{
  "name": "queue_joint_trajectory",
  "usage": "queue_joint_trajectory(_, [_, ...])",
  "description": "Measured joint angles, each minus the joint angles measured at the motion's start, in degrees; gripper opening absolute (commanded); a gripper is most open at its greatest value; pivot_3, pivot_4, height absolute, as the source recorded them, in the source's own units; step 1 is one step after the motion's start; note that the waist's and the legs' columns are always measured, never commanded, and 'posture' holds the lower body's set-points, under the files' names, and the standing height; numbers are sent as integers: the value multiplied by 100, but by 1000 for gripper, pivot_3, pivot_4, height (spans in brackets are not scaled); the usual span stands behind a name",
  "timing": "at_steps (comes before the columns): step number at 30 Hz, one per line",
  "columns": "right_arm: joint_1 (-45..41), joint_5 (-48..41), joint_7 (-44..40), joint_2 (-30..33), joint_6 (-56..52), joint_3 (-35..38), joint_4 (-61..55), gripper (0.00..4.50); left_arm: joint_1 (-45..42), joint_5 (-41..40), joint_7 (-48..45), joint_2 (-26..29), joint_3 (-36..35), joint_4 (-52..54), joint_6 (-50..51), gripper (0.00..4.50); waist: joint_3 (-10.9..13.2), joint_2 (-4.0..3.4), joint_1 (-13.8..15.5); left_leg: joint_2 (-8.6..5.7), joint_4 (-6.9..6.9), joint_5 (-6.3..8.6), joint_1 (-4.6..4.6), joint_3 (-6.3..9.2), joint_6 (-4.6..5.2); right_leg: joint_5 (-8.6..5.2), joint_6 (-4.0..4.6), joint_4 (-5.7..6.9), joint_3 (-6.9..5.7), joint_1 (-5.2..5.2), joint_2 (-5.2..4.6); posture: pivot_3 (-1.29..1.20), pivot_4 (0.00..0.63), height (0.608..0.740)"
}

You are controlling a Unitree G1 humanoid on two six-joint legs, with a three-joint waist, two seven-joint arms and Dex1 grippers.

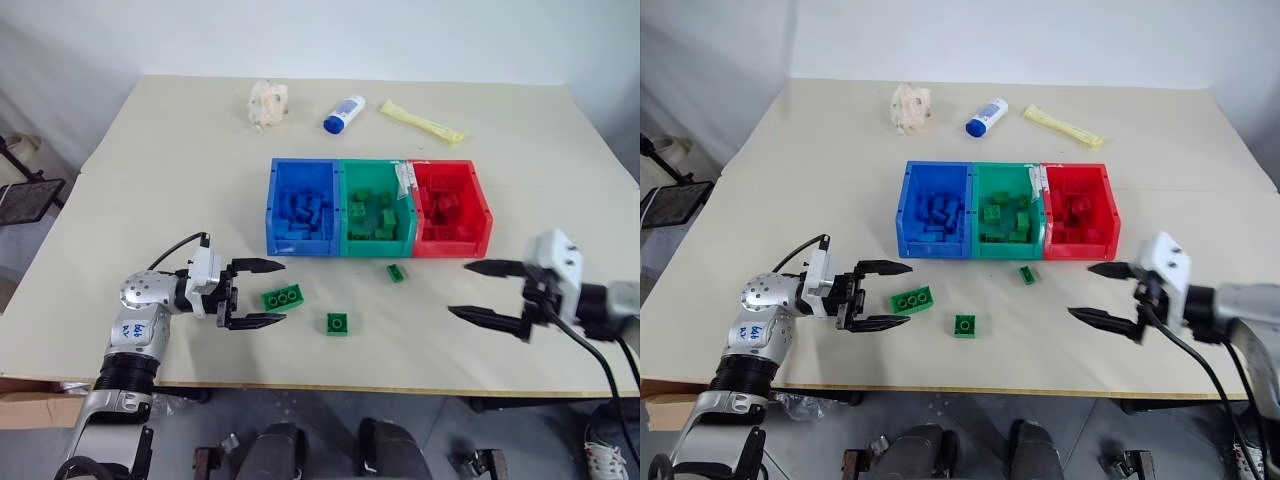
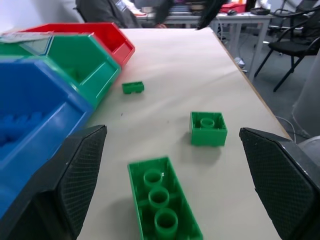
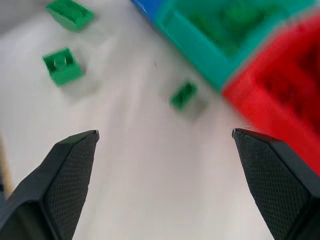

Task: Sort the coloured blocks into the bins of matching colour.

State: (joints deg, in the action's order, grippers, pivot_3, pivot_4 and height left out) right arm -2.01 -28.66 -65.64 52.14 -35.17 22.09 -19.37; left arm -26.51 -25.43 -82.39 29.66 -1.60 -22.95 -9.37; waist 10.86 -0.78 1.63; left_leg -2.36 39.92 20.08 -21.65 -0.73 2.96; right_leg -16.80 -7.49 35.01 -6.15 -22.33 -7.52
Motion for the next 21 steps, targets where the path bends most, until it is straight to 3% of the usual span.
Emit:
queue_joint_trajectory(5, [408,-148,137,7,-22,405,-292,4478,-5,0,-82,1,0,-28,-3,4500,0,0,-26,8,2,0,4,-1,-1,0,0,0,9,1,-3,0,150,740])
queue_joint_trajectory(10, [320,-239,348,7,-112,334,-408,4478,-19,0,-100,-7,1,-33,-3,4500,0,0,-22,6,3,0,4,-1,-1,0,0,-1,11,2,-3,0,150,740])
queue_joint_trajectory(17, [-257,-199,1260,-513,-358,-716,-540,4478,205,-11,-49,-46,19,285,37,4500,0,-1,-11,6,-2,2,4,11,-5,-1,2,0,18,-1,-8,0,150,740])
queue_joint_trajectory(21, [-537,26,1854,-1172,-282,-1387,-529,4478,557,-15,65,-55,35,674,169,4500,-1,2,-29,7,-1,2,4,10,-5,-1,2,-2,20,0,-7,0,150,740])
